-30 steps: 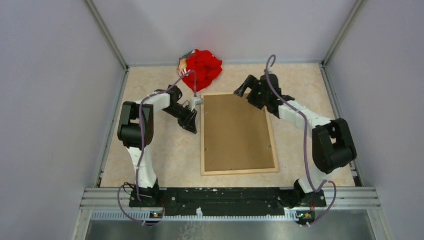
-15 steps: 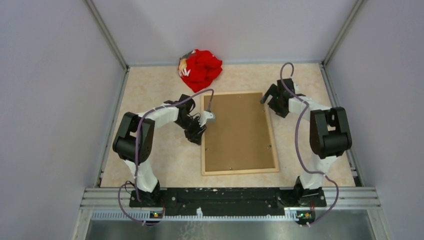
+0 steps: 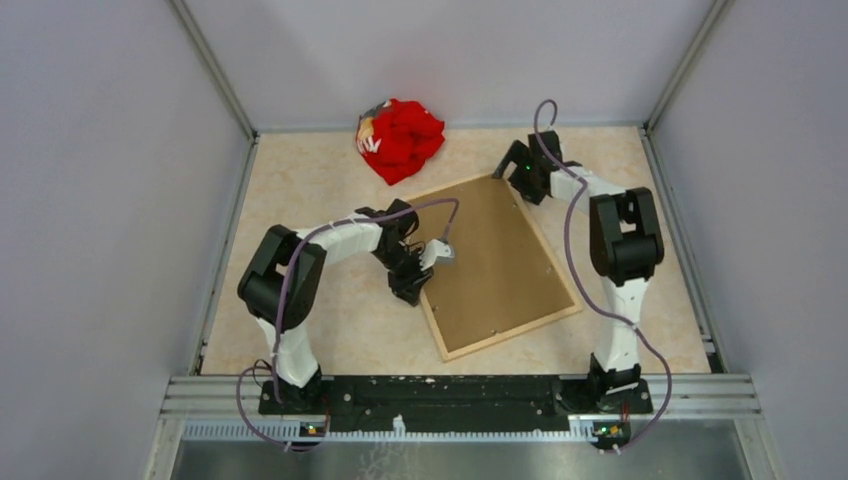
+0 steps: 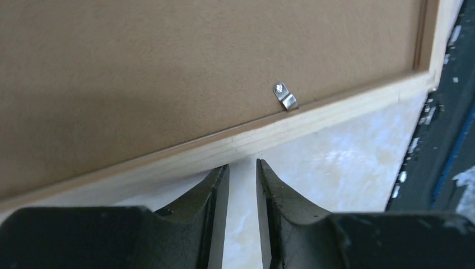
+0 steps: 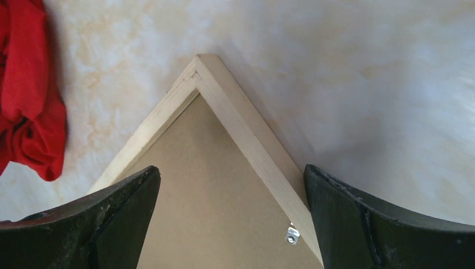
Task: Put the photo into the frame
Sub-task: Adjust the photo frame at the center of the board.
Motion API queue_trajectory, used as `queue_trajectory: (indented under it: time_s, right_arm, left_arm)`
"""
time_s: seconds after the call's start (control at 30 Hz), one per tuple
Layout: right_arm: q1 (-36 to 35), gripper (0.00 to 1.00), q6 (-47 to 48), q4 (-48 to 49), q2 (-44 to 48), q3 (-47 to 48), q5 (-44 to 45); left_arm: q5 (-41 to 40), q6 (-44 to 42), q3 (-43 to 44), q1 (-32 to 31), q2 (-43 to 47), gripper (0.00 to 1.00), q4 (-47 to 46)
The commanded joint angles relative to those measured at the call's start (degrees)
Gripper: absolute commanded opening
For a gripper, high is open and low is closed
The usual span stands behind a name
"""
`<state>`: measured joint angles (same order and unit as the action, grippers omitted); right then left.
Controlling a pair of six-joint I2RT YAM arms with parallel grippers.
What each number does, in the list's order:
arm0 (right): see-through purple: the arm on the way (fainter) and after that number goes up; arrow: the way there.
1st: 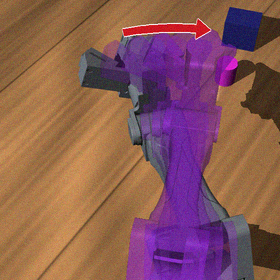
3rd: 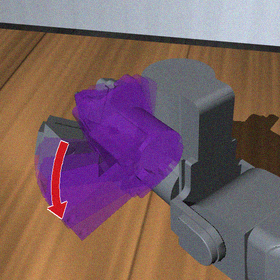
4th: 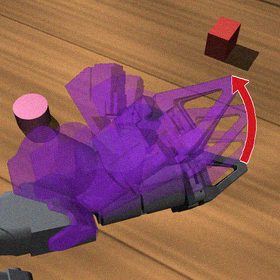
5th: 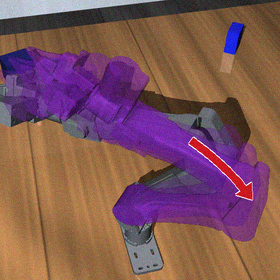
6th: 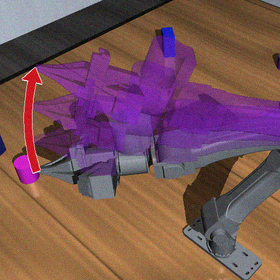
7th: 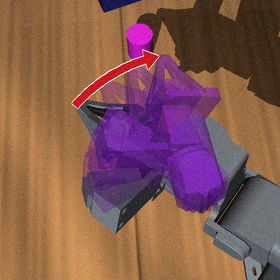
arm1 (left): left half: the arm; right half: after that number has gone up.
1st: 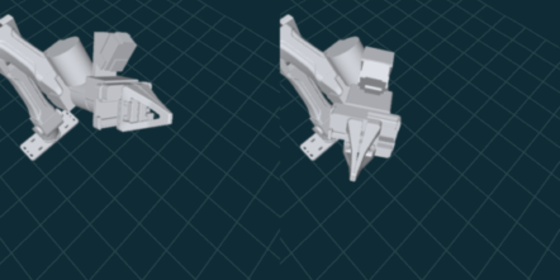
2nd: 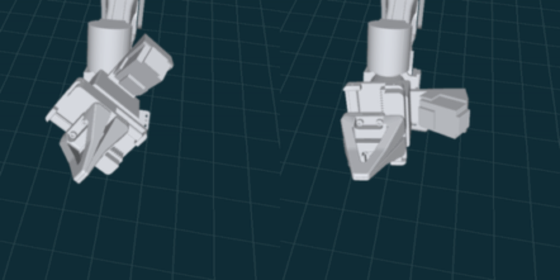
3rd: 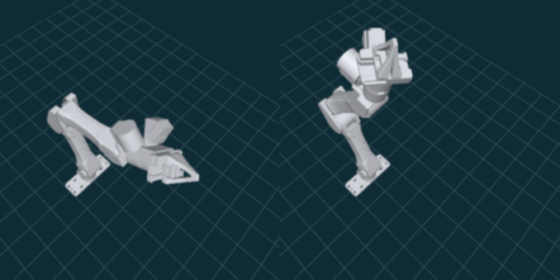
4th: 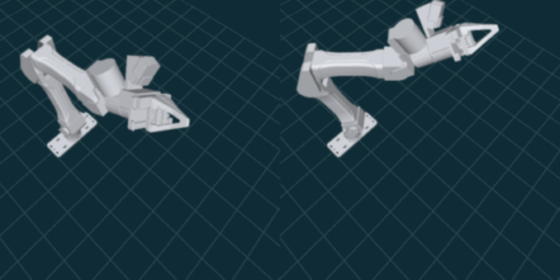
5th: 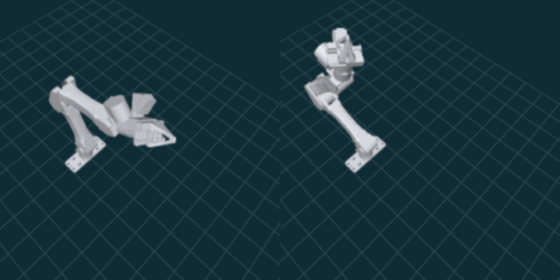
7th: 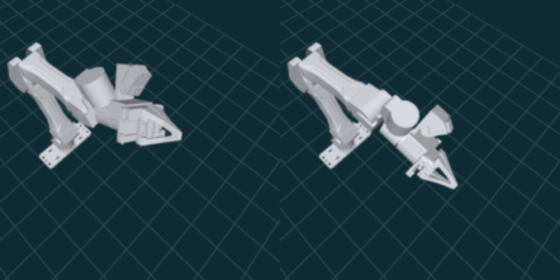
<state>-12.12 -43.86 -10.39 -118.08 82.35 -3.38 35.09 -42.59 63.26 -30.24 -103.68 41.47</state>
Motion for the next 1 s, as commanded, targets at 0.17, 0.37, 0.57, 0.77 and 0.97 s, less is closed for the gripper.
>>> queue_trajectory:
  time_s: [0.17,0.37,0.57,0.77,0.97]
  right_arm:
    - [-13.67,0.99,-0.42,-4.97,-10.54,16.86,-13.50]
    - [-14.69,0.99,3.37,-8.57,-10.23,21.21,-15.61]
    - [-9.84,0.99,5.22,-11.24,1.28,15.36,-9.84]
    - [-7.68,0.99,3.96,-11.21,21.70,-8.58,2.08]
    - [-7.31,0.99,-0.11,-14.10,41.85,-30.48,6.17]
  left_arm:
    - [2.36,0.14,4.11,-12.51,-9.64,0.33,-0.94]
    - [6.25,-0.84,10.18,-13.51,-10.84,0.35,7.86]
    - [8.63,-6.08,10.55,-8.11,-4.47,0.44,16.72]
    - [10.05,-8.74,23.04,6.68,-1.96,0.66,26.17]
    - [-0.95,1.60,30.57,21.16,-7.20,0.63,12.81]
